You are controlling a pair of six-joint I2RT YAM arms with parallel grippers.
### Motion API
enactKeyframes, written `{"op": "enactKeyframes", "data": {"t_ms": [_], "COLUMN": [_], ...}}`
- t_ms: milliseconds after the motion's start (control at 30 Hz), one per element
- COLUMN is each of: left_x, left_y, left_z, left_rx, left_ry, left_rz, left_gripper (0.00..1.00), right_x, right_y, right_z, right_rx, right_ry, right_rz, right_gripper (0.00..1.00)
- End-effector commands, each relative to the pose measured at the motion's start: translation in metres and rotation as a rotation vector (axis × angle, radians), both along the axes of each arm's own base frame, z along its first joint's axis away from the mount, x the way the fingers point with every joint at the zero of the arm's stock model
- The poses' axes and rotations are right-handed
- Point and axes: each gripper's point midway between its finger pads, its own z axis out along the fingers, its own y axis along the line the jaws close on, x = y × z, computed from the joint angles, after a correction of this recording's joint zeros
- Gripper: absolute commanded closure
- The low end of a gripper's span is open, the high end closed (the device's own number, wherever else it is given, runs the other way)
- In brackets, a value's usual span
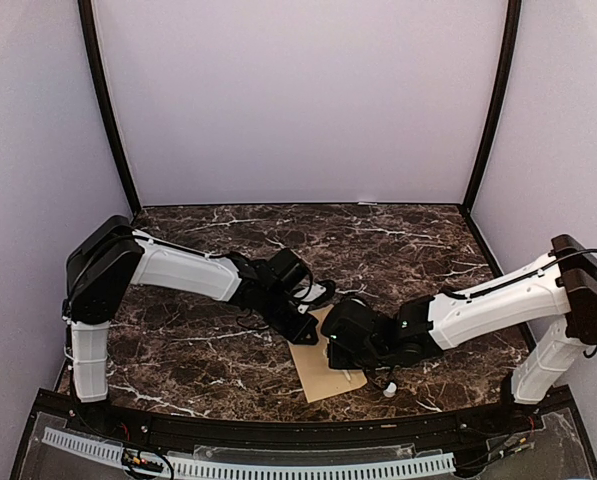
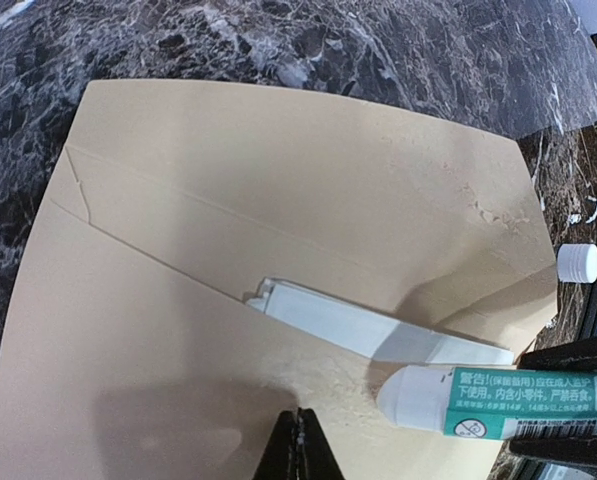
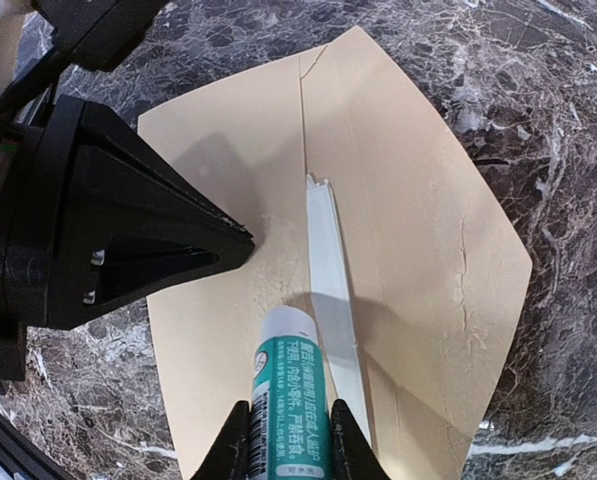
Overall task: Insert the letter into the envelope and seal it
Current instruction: Paint the envelope at the center of the board.
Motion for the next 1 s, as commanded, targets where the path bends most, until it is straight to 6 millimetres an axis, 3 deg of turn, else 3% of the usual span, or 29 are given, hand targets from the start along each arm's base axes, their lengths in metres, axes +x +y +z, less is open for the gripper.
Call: {"op": "enactKeyframes", "data": {"t_ms": [0,700,967], "left_x": [-0.011,-0.011,-0.002], "left_y": [0.012,0.013,0.015], "left_z": [-0.022,-0.025,-0.018], "left_rx": [0.081,0.092,0.104], "left_ry": [0.044,0.051,0.01], "left_rz": [-0.02,-0.021,-0.003], "left_gripper": [0.97,0.99,0.99], "right_x": [0.008,0.028,0.028], "right_y": [-0.007,-0.003,0.006], "right_z": [-0.01,-0.018,-0.014], "right_rx": [-0.021,-0.042,-0.009], "right_ry": [-0.013,-0.056,-0.064], "right_rz": [-0.03,-0.07,-0.037], "right_gripper": [1.0,1.0,1.0]}}
